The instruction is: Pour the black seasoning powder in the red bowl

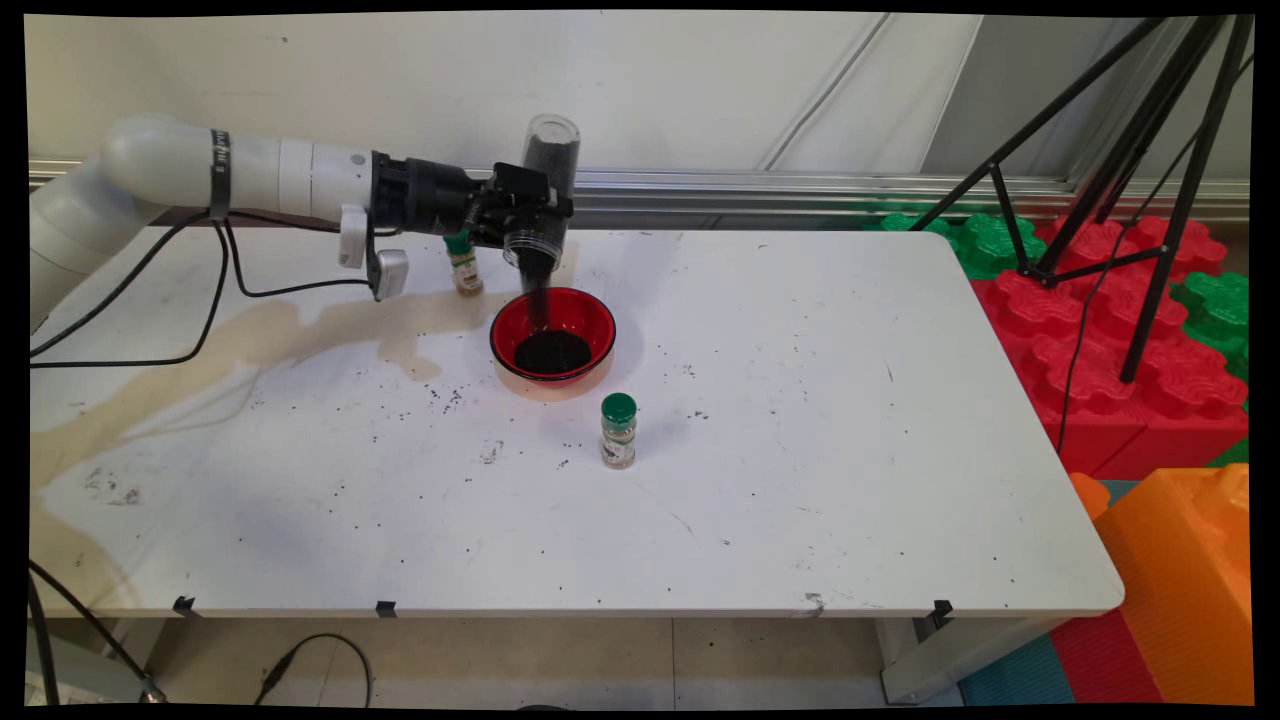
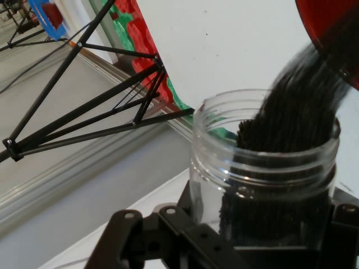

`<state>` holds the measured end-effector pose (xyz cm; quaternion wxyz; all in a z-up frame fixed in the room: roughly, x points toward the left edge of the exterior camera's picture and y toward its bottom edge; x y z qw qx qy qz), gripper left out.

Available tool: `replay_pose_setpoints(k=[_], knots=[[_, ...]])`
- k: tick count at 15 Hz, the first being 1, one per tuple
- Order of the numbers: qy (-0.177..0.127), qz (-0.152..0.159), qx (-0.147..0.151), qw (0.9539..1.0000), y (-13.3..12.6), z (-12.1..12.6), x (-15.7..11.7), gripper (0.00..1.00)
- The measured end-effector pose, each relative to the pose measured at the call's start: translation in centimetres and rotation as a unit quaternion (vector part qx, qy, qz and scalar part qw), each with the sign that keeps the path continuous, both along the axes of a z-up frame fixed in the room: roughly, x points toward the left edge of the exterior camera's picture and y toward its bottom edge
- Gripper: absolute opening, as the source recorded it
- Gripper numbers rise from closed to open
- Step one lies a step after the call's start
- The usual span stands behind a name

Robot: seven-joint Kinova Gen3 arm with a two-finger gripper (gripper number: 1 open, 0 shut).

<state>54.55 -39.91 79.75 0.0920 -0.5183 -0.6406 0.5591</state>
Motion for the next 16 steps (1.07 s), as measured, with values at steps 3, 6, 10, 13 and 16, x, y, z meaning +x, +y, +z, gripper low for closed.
replay_pose_setpoints(k=[3,6,10,13,16], knots=[[-0.002,-0.002,-0.002,1.0,0.07,0.0,0.02,0.0],[-0.004,-0.003,-0.004,1.0,0.12,0.01,0.04,0.0],[-0.003,-0.004,-0.004,1.0,0.18,0.0,0.05,0.0],[-0.003,-0.004,-0.003,1.0,0.25,0.0,0.07,0.0],[-0.002,-0.004,-0.002,1.0,0.31,-0.01,0.08,0.0]])
